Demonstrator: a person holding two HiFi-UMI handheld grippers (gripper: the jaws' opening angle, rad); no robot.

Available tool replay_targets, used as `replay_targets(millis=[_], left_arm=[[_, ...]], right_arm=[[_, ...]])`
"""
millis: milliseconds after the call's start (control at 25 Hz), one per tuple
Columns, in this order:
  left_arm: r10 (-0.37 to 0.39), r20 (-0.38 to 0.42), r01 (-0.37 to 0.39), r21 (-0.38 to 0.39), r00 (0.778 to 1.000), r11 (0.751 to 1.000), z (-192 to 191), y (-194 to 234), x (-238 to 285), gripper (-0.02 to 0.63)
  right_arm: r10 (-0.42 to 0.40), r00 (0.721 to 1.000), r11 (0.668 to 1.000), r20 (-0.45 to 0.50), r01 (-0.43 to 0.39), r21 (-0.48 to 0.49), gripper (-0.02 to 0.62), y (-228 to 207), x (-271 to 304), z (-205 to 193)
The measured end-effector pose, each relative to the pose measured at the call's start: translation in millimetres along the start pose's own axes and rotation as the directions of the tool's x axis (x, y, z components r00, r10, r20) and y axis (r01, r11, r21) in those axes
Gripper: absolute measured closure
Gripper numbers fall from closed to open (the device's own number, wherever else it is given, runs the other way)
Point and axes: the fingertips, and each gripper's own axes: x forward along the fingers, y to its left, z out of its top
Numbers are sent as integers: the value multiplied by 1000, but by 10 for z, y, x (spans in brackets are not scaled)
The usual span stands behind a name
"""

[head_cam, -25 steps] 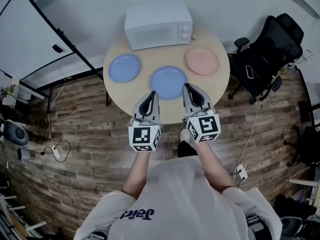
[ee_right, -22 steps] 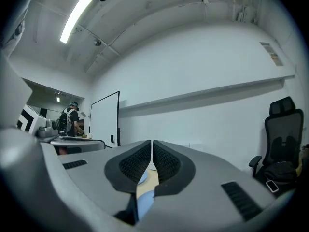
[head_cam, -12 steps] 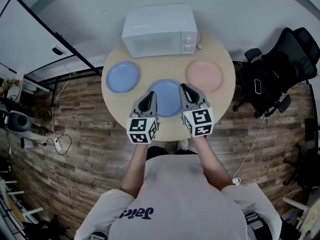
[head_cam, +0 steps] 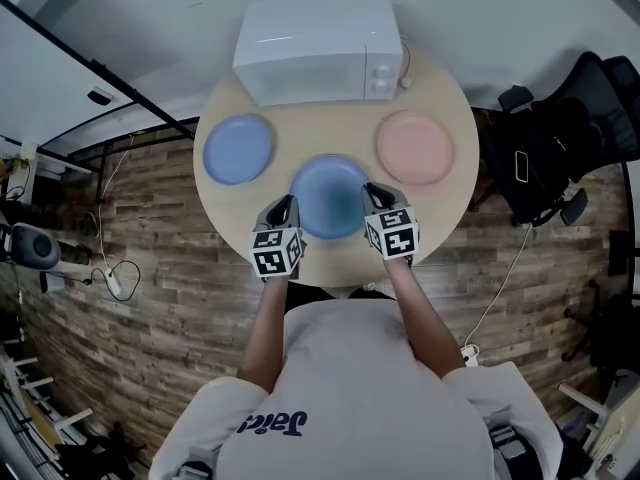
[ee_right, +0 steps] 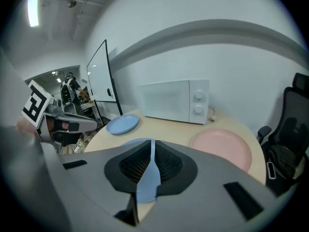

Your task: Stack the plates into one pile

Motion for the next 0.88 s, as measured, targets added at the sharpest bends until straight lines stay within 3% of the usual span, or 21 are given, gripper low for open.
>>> replay_targets(millis=[400, 480, 520, 600, 880], left_arm=[[-62, -200, 61, -12, 978, 998, -454, 474, 700, 583], [-79, -245, 75, -26, 966, 997, -563, 496, 811, 530], [-89, -267, 83, -33, 960, 996, -621, 504, 852, 493], [-108, -307, 99, -43, 946, 994, -733, 532, 922, 463], [-158, -407, 115, -129, 900, 985, -1097, 578, 1043, 409]], right_arm=[[-86, 985, 991, -152, 100, 87, 574, -335, 628, -486], [-106, 978, 988, -180, 124, 95, 569, -425, 678, -577], [-118, 973, 985, -199, 139, 97, 556, -467, 696, -635], [-136, 960, 981, -244, 165, 102, 435, -540, 742, -759], [-126, 936, 965, -328, 192, 179, 425, -640, 807, -1109]])
